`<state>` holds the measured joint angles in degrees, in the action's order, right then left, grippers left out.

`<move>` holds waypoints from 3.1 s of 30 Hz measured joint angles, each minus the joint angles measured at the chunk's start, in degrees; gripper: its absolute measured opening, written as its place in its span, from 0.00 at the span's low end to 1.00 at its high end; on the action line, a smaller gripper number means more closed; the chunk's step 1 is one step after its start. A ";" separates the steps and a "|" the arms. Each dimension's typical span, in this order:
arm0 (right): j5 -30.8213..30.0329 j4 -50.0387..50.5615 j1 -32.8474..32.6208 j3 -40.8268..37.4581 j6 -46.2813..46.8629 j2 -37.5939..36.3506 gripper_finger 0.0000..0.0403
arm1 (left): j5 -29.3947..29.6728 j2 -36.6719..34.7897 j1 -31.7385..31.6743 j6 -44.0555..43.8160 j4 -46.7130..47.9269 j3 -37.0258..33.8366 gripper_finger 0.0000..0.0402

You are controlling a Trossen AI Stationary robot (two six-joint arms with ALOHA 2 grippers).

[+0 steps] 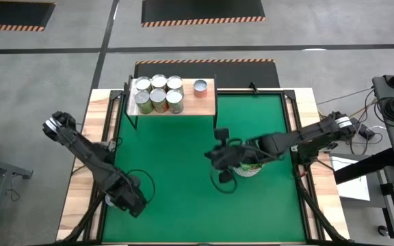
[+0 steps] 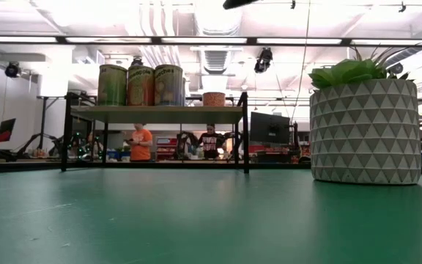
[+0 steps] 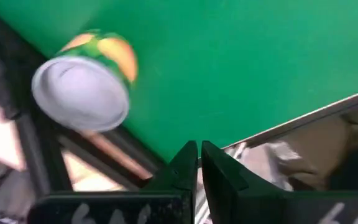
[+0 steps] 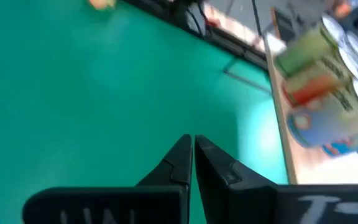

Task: Pick and place cans onto a shelf
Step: Put the small canned sliced peaches on the shelf

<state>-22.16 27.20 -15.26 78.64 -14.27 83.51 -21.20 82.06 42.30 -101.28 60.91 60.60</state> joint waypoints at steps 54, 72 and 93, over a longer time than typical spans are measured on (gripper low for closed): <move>-0.41 -7.89 -2.84 -7.92 -5.28 -4.73 0.02 | 34.15 14.24 -2.50 3.07 1.62 13.69 0.38; -0.39 -7.69 -2.84 -7.92 -4.82 -4.69 0.02 | 35.75 21.01 -2.84 0.18 1.70 13.51 0.98; -0.39 -6.75 -2.82 -7.97 -4.63 -4.69 0.02 | 38.22 21.01 -3.15 -1.06 -4.18 8.45 0.76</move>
<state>-22.55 20.44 -18.09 70.67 -18.90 78.83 17.02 103.07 39.16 -102.33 56.72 69.05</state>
